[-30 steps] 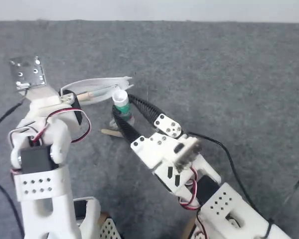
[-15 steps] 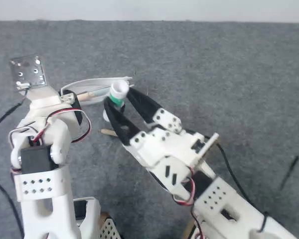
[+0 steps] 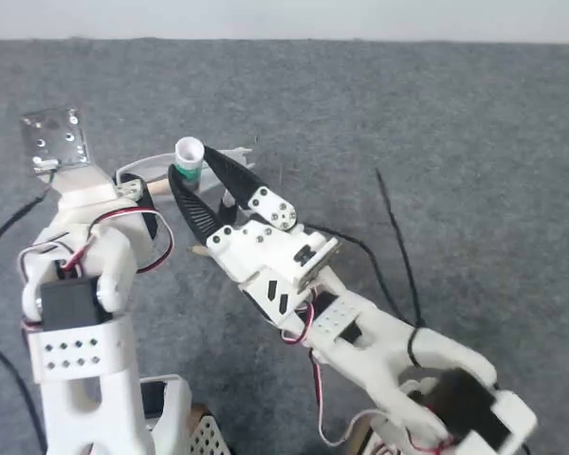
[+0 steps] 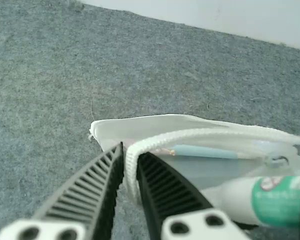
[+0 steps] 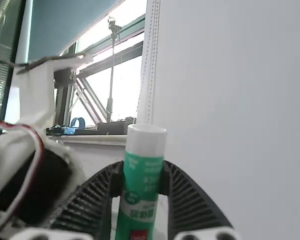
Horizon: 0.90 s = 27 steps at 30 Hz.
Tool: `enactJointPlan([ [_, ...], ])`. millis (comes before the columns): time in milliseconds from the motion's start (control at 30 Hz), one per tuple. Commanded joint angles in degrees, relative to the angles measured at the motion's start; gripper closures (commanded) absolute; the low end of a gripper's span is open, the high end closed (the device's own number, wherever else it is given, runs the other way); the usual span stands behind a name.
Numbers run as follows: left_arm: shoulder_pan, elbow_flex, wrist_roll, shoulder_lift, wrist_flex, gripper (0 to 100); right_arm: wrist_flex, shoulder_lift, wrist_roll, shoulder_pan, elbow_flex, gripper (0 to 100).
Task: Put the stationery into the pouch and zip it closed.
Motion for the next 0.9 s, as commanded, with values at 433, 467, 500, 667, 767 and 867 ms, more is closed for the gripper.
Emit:
enactJointPlan([
  [433, 0.1, -0.8, -0.2, -2.3, -0.9, 99, -6.5, 6.4, 1.7, -0.1, -2.4, 99.2],
  [467, 0.0, -0.8, -0.2, -2.3, -0.9, 99, -7.0, 6.3, 1.7, -0.1, -1.7, 99.2],
  [500, -0.1, -0.8, -0.2, -2.3, -0.9, 99, -8.6, 6.3, 1.7, -0.2, -0.8, 99.2],
  [667, -2.0, -0.8, -0.2, -2.3, -1.0, 99, -10.3, 6.4, 1.8, -0.3, 3.0, 99.2],
  [767, -2.0, -0.8, -0.2, -2.4, -1.0, 99, -4.7, 6.3, 1.8, -0.4, 3.3, 99.2],
  [867, -2.0, -0.8, -0.2, -2.4, -0.9, 99, -1.7, 6.0, 1.8, -0.5, 3.4, 99.2],
])
